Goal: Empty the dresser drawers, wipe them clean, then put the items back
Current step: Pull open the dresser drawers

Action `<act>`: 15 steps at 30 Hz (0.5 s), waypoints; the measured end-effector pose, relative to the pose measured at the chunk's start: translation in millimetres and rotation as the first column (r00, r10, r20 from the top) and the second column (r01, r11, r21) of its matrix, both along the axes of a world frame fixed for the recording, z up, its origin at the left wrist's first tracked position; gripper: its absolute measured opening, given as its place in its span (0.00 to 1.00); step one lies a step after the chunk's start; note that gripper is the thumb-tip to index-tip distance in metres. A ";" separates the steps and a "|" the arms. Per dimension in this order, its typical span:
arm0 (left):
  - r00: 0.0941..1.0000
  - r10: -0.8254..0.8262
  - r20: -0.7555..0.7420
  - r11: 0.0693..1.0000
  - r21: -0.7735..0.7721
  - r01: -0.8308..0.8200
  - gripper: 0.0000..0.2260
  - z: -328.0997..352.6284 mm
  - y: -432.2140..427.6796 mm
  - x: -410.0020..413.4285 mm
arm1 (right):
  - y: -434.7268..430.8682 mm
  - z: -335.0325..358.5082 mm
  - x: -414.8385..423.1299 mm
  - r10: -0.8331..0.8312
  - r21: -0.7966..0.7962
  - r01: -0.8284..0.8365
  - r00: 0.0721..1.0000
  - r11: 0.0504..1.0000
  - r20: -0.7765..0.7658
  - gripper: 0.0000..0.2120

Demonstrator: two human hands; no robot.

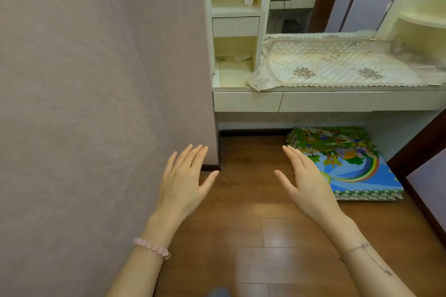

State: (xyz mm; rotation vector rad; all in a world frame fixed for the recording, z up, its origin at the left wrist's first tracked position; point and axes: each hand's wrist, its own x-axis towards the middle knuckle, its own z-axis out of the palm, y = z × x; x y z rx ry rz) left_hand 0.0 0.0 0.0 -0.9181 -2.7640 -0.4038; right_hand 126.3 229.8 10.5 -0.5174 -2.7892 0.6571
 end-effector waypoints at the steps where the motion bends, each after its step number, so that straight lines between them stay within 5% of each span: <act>1: 1.000 -0.002 0.004 1.000 0.002 0.002 0.28 0.2 3.2 -3.9 | 4.4 -1.2 -4.1 0.001 0.002 -0.001 1.000 1.000 -0.012 0.28; 15: 0.999 -0.032 -0.010 0.999 -0.018 0.032 0.29 -13.8 84.3 -145.9 | 75.0 -16.6 -143.4 -0.020 0.026 0.019 0.999 0.999 0.041 0.29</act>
